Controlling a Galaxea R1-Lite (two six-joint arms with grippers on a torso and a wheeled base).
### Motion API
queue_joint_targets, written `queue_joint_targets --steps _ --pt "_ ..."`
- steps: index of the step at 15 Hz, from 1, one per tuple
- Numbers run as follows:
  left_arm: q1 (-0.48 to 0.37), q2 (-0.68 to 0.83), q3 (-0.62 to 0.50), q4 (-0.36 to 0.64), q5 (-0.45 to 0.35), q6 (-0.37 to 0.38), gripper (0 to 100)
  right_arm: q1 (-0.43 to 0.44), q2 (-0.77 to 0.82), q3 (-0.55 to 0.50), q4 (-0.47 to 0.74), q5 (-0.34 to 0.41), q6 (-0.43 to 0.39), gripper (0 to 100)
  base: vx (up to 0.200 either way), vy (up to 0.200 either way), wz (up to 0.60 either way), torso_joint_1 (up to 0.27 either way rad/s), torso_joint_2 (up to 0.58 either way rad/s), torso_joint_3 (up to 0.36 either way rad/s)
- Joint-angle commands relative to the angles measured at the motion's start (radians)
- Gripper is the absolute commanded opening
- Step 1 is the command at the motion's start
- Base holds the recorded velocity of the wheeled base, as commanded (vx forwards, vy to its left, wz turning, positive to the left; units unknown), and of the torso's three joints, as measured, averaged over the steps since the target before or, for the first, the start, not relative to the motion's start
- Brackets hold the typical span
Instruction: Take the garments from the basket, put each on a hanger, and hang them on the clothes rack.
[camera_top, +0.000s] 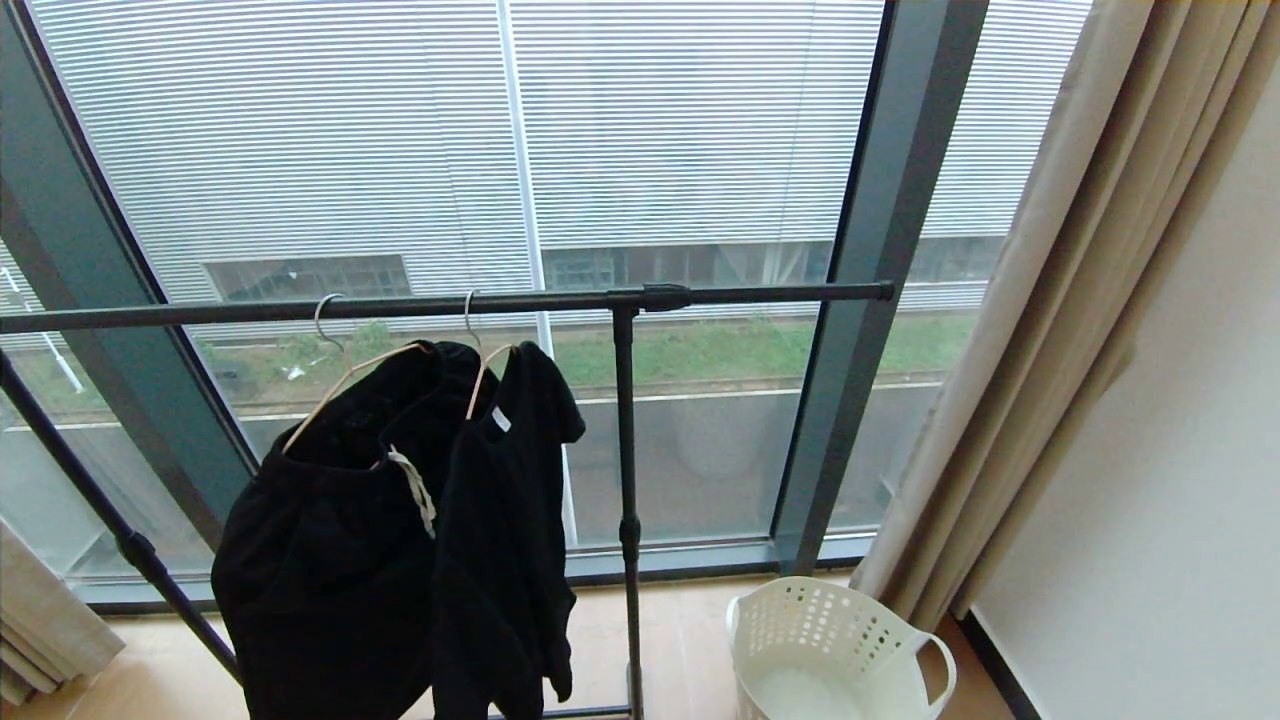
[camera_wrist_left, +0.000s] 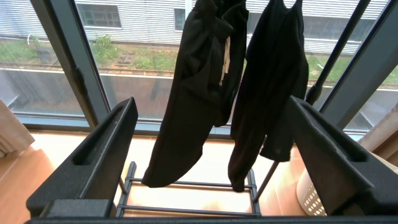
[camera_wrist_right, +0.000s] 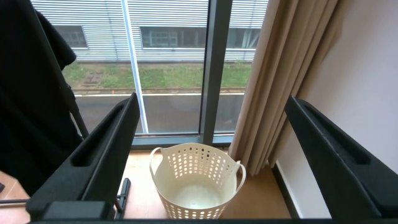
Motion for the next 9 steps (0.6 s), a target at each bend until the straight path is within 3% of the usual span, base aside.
queue_joint_targets --steps 1,9 --pt "0.000 0.001 0.000 0.000 0.000 -0.001 100 0.000 0.001 0.000 0.000 0.000 0.000 100 0.000 0.000 0.00 0.000 0.00 0.000" --pt "0.000 0.001 0.000 0.000 0.000 -0.001 100 0.000 0.001 0.000 0.000 0.000 -0.001 100 0.000 0.000 0.00 0.000 0.00 0.000"
